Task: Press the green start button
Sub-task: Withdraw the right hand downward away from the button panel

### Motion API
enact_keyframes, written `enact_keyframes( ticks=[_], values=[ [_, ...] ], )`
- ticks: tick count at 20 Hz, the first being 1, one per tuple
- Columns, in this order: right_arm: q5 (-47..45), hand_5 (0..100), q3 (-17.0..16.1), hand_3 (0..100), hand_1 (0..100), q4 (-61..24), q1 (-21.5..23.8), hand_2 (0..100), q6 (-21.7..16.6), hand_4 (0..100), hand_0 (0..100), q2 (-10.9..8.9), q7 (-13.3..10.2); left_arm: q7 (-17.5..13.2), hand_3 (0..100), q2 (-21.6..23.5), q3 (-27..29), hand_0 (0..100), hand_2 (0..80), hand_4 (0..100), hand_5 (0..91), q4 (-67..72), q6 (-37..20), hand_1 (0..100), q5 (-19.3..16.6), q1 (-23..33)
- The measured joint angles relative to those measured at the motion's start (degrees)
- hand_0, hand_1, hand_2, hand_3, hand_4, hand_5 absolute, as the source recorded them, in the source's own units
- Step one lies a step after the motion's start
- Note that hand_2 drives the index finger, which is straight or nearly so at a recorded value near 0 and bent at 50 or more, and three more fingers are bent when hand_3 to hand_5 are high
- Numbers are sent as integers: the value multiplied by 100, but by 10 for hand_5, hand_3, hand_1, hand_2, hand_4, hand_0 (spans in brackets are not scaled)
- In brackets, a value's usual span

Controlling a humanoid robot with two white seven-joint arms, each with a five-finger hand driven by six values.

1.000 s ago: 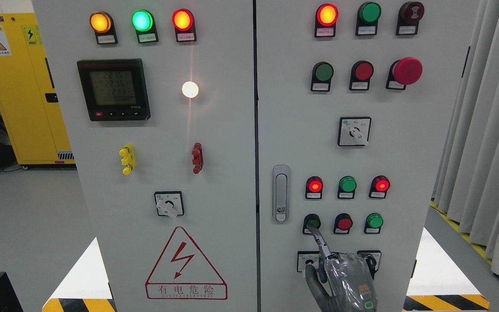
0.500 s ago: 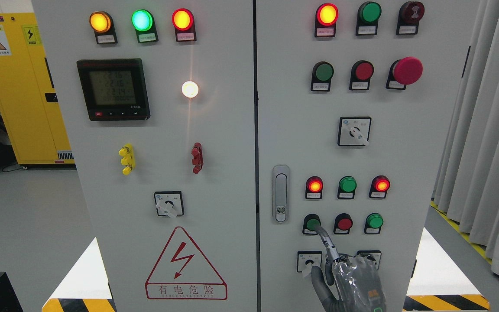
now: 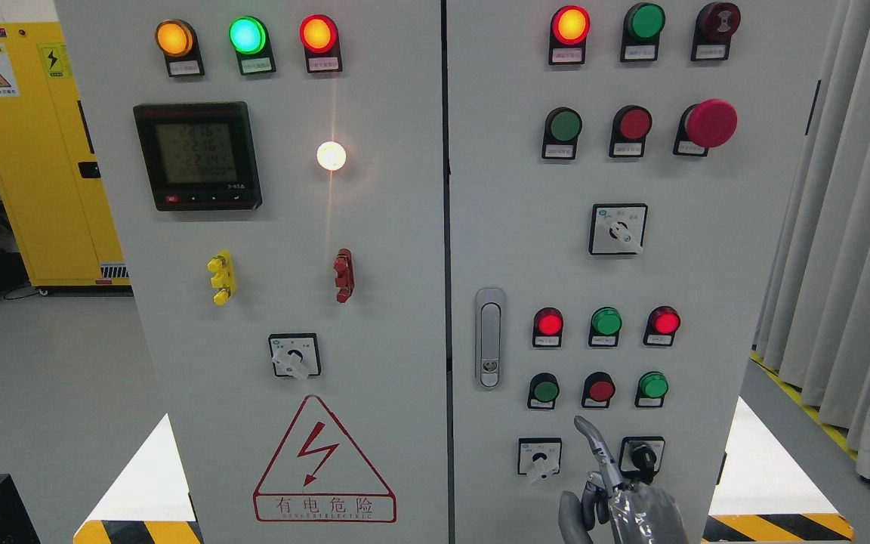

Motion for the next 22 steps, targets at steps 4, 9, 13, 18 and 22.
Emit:
enact_keyframes(
  ticks=[4,9,13,18,22],
  values=[
    [-572,311,278,240,808,-191,369,0,-187,293,757,-2,59,0,0,0,0,120,0,0,0,0,0,556,0,0],
    [-1000,172,519,135,768,-347,637,0,-367,174,683,-4,226,0,0,0,0,120,0,0,0,0,0,556,0,0],
    [-1163,138,666,102,759,-415,745,0,-412,142,641,-5,267,0,0,0,0,120,0,0,0,1,0,556,0,1],
    [-1249,118,786,85,754,-455,805,0,-418,125,606,-5,282,0,0,0,0,120,0,0,0,1,0,556,0,1],
    [-1294,112,843,82,751,-464,819,0,-418,120,583,-3,282,0,0,0,0,120,0,0,0,1,0,556,0,2]
  ],
)
